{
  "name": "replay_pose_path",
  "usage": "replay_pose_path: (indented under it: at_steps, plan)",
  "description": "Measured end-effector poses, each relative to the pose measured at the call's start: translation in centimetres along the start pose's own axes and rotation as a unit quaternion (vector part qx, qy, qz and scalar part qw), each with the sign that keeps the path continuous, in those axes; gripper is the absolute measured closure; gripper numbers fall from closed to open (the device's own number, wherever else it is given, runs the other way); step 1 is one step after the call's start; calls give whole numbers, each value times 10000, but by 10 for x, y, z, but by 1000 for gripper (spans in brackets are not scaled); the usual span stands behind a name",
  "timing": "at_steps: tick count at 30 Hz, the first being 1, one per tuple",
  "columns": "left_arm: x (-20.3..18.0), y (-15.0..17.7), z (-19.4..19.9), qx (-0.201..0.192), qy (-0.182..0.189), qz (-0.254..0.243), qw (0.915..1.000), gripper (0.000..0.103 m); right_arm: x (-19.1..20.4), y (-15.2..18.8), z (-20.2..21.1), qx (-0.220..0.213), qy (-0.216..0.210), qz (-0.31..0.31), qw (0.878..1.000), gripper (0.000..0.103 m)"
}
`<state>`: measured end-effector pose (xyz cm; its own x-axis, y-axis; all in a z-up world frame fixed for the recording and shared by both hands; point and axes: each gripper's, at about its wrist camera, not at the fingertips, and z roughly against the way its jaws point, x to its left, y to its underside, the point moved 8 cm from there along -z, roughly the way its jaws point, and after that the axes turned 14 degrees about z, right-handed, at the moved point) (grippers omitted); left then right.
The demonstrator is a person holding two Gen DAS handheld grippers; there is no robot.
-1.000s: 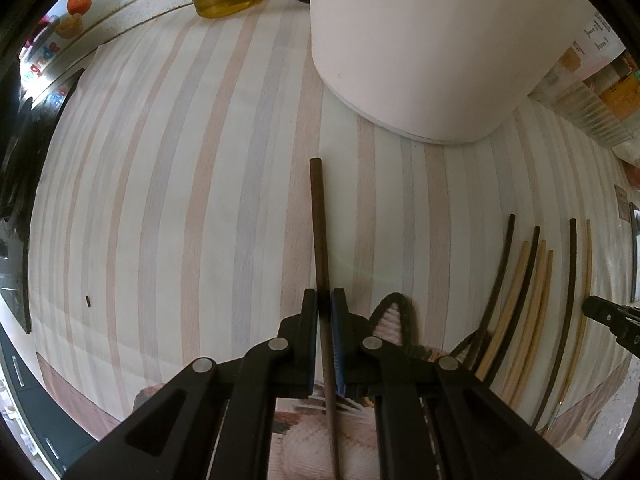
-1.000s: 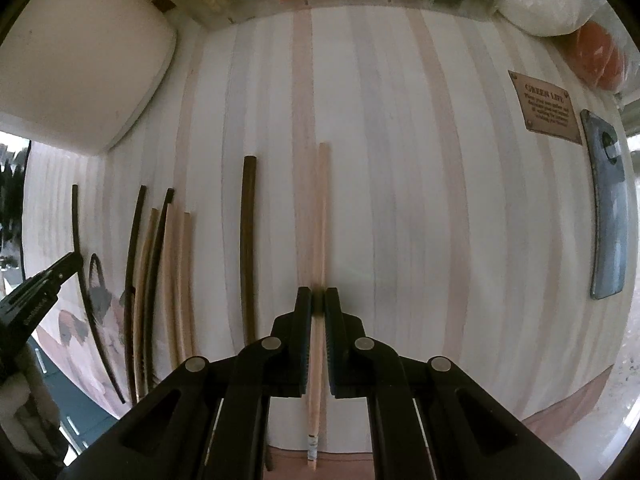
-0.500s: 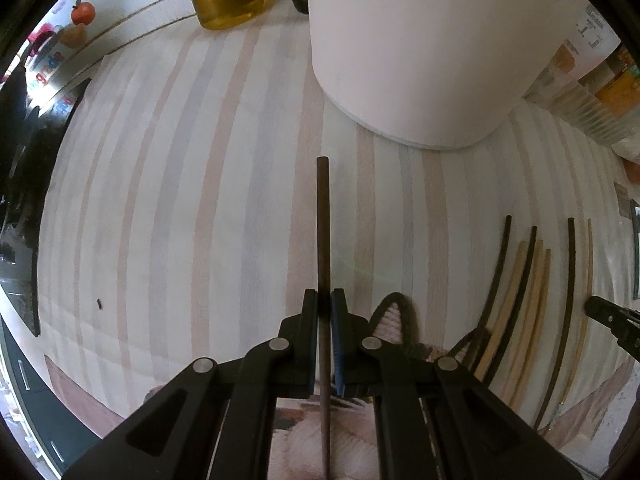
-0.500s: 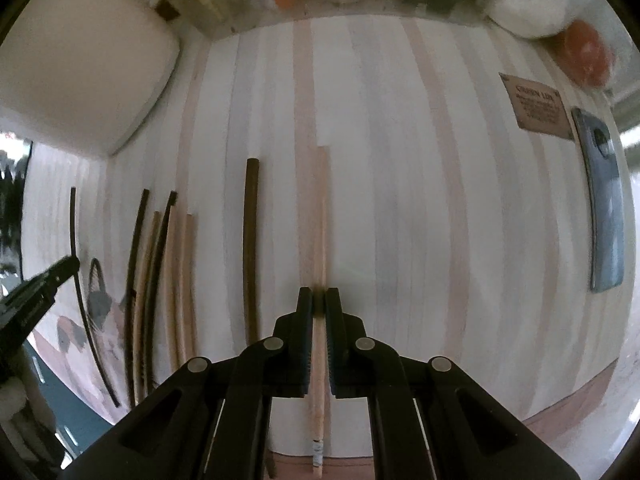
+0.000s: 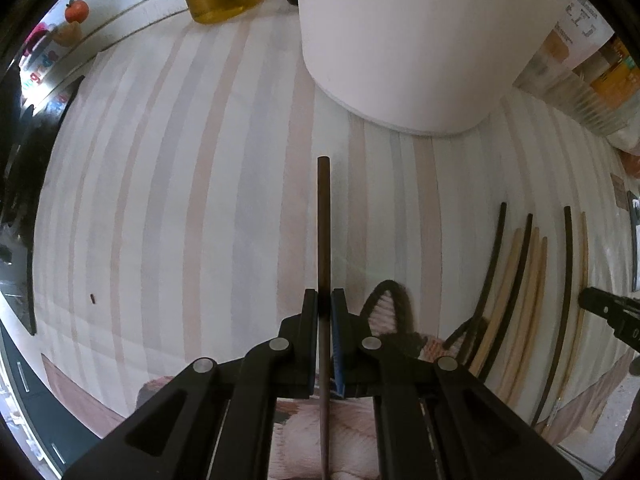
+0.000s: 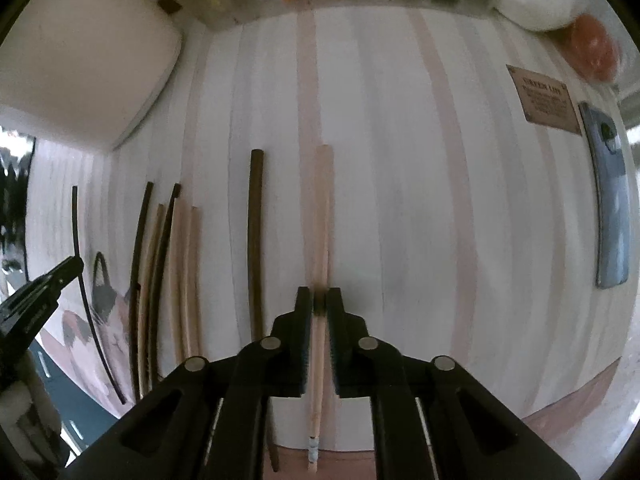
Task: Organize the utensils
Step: 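Grasp a dark brown chopstick with the left tool while the right tool grasps a light wooden one, then lift the dark chopstick to the holder with the left tool while the right tool carries its chopstick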
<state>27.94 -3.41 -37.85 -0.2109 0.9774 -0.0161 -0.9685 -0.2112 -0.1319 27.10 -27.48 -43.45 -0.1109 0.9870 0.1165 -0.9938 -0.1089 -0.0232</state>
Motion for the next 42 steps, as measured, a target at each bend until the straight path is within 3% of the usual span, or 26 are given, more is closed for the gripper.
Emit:
replay_pose_path:
  at_steps: [3,7,11,19,30,36,37,42]
  plan:
    - [-1,2,-5,26,23,22,10000,99,10,-9,-1,32,133,126,9998,81]
    - [-2,2,-8,28,52,50,10000,99,23,-16,-1,61,340,97,9994,81]
    - [7,-1,-9,9,81,68,9999,99,31,-20,2,-45,741,212,9970,94]
    - [15,-3,17,-237,208,106,9994,99,41,-8,8,-393,546,-47,9977,97]
    - [22,0,93,-903,607,127,9940,99,81,8,77,-1594,45,3,9872,97]
    - [18,-11,138,-1326,828,192,9875,99,91,-4,123,-2208,-63,63,9753,97]
    - [19,-16,145,-1395,856,195,9863,100,67,-15,130,-2277,-96,90,9736,97]
    - [13,-31,193,-1898,1077,219,9756,100,75,-29,186,-2873,-154,268,9573,97]
